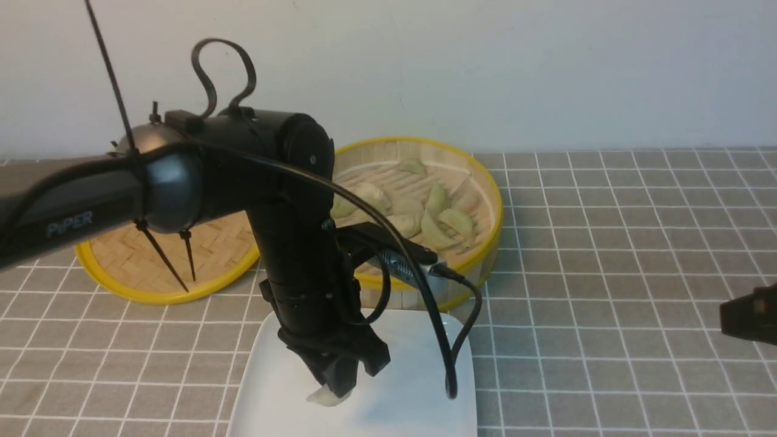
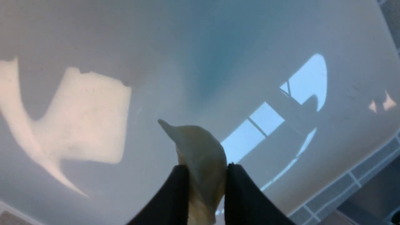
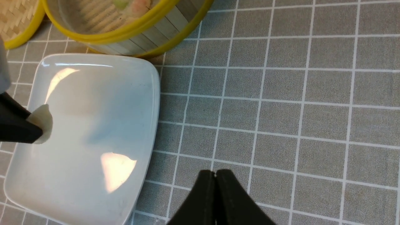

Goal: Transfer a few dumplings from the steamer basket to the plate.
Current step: Use the left arm to put the dumpling into the plate, then use the right arm to grab a dumpling from inside the steamer

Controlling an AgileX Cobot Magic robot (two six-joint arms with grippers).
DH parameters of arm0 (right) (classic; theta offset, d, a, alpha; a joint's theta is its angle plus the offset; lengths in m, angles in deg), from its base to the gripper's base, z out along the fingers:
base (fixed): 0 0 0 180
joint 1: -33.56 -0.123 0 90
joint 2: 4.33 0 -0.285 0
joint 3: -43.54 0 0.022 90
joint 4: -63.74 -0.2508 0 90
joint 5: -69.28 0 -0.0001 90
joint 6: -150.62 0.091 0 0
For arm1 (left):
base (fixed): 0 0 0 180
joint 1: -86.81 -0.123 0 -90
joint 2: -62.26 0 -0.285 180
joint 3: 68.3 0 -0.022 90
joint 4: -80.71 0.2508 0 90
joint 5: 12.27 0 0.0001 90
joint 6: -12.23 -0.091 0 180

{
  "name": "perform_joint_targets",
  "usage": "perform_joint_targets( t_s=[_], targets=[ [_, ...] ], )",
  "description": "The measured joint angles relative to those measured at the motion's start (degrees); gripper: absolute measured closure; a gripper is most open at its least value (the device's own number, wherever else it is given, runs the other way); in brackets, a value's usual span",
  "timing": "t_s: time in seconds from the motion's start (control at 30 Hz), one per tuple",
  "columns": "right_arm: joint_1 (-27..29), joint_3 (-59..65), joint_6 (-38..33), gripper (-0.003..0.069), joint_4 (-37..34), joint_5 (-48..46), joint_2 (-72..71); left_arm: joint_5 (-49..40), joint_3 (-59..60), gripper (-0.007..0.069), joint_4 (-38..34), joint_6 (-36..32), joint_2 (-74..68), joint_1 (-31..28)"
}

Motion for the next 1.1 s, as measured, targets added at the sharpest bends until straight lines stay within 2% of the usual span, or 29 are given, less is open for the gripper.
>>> perform_joint_targets(
  t_s=[0.13, 0.33, 0.43, 0.5, 0.57, 0.67, 0.73, 0.87, 1.1],
  targets=[
    [0.00, 0.00, -0.05, 0.0669, -0.28, -0.19, 0.00, 1.17, 0.00, 0.0463, 0.45, 0.00, -0.78, 0.00],
    [0.00, -0.58, -3.30, 0.0669, -2.02, -1.84, 0.00, 1.18, 0.00, 0.0255, 2.50, 1.72, -0.85, 0.00],
    [0.00, -1.88, -4.74, 0.0669, -2.80, -2.26, 0.07, 1.02, -0.77, 0.0221, 2.97, 3.57, -0.91, 0.00],
    [0.00, -5.08, -6.33, 0.0669, -4.06, -3.05, 1.18, 0.25, -2.48, 0.0249, 3.52, 5.81, -0.68, 0.00],
    [-0.18, -8.59, -6.92, 0.0669, -4.63, -3.93, 3.11, -0.40, -3.97, 0.0325, 3.98, 6.59, 0.23, 0.00],
    [-2.38, -14.12, -7.15, 0.0669, -4.15, -4.85, 7.81, -0.52, -5.17, 0.0517, 4.73, 6.98, 4.05, -0.11],
    [-5.98, -18.79, -7.15, 0.0669, -2.07, -4.90, 12.92, -0.83, -5.30, 0.0596, 4.85, 7.02, 9.24, -0.62],
    [-11.91, -25.72, -5.73, 0.0669, 2.66, -4.97, 22.32, -1.79, -5.30, 0.0629, 4.24, 7.38, 18.31, -1.69],
    [-20.23, -39.99, -4.26, 0.0662, 10.68, -4.97, 40.20, -2.82, -5.30, 0.0629, 3.42, 9.20, 36.32, -2.08]
  ],
)
